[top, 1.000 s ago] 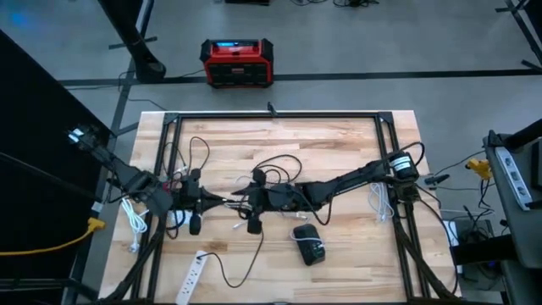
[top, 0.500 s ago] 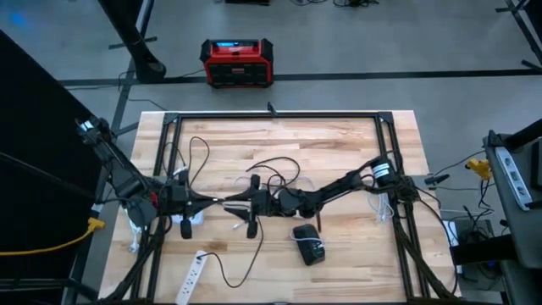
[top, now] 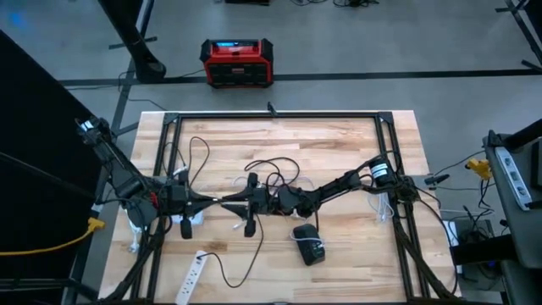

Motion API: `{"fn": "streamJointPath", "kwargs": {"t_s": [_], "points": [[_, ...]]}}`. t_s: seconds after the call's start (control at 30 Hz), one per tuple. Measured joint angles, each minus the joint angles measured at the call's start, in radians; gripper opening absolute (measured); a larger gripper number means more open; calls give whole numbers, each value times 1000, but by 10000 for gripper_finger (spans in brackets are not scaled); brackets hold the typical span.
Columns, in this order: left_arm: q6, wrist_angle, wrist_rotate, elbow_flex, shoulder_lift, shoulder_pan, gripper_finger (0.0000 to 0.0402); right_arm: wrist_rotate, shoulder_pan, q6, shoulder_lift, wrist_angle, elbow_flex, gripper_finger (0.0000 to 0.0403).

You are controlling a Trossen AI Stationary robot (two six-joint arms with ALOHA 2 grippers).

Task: Insert USB
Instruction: Insert the right black charger cable into the top white outlet extension

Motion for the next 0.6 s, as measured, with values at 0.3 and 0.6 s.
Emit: {"fn": "streamJointPath", "kwargs": {"t_s": [0.3, 0.6], "points": [[-8, 2, -8, 0, 0, 0, 2, -2, -1, -1, 3, -40, 43, 36], [-11, -9, -5, 0, 0, -1, 2, -9, -2, -14, 3, -94, 58, 22]]}}
